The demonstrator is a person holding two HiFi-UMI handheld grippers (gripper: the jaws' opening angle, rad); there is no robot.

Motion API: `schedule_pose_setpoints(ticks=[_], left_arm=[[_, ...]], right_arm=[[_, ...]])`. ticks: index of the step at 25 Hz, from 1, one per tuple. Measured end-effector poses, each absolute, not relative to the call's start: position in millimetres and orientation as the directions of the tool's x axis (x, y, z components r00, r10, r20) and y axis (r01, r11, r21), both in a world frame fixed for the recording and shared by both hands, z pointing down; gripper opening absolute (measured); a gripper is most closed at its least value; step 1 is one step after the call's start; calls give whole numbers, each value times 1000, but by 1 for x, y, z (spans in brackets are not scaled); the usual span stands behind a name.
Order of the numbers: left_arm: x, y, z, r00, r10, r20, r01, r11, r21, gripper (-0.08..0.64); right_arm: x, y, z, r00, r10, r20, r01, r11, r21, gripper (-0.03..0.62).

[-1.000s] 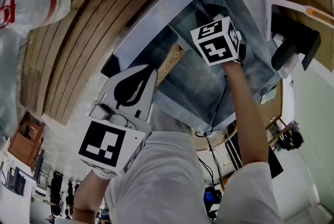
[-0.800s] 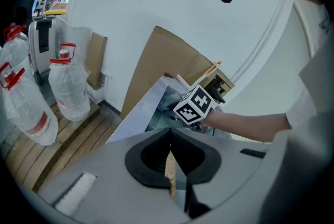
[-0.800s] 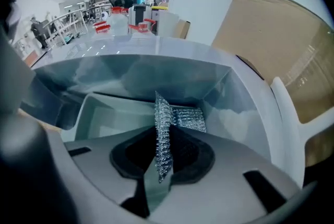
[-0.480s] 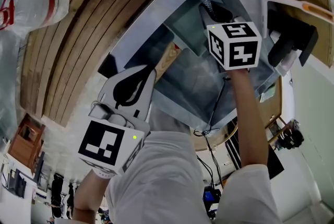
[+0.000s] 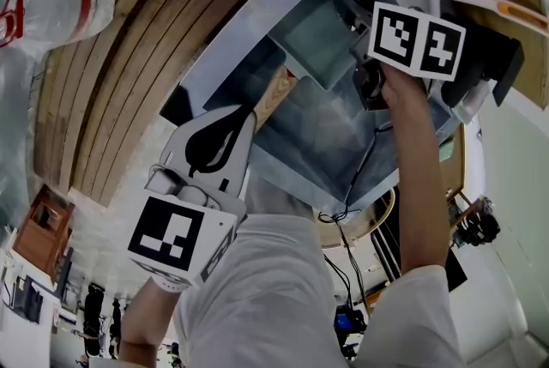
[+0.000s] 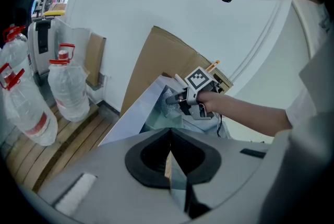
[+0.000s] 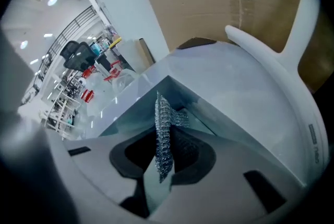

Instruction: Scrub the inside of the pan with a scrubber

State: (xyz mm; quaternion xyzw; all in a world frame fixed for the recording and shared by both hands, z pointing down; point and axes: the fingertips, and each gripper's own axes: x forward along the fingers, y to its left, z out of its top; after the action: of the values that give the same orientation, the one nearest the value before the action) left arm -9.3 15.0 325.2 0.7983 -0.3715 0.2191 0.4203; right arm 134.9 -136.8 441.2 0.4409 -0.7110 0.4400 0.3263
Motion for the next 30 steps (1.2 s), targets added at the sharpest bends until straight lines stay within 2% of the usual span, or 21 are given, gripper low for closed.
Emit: schedule_pose_setpoints(ticks=[6,13,25,30], left_arm=[[-9,16,324,627,-414,660,-778,-366,510,5],[-11,16,325,621,-419,663,-784,-359,507,5],[-6,12,324,628,-406,664,-777,-372,507,5],[-6,12,325,630,-403,664,-775,-373,510,5]], right_arm=[[130,-148,440,-487,-301,820,-872,126,-472,58],[131,-157,439,-574,-431,697,-697,-190,-692,58],[132,-157,444,-423,-688,590,-414,-432,-801,58],[130,-154,450,-408,-718,564,-330,-459,-824,58]])
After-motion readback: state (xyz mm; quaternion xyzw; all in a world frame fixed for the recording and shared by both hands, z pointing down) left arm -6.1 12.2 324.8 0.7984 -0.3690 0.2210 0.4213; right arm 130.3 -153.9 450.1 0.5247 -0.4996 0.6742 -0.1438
